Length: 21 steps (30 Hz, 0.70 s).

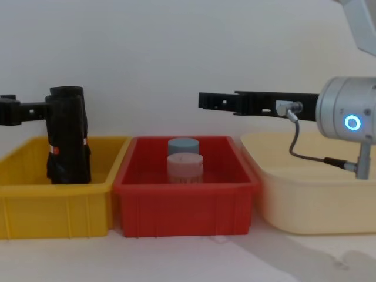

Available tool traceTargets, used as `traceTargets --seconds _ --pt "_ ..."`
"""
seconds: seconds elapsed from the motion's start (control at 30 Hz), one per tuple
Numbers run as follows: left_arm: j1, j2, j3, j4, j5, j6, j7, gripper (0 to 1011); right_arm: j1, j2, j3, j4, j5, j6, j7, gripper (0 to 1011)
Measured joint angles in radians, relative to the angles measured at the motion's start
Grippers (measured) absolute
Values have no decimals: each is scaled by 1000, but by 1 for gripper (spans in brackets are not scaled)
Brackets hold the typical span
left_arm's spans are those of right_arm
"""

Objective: Pick up the garbage bag with the one hand and transfer it to the other hand.

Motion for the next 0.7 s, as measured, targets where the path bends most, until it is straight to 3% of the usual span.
traceTargets --seconds 0.7 --pt "-162 0 93 217 -17 -28 -165 1000 47 -22 -39 65 -17 33 25 999"
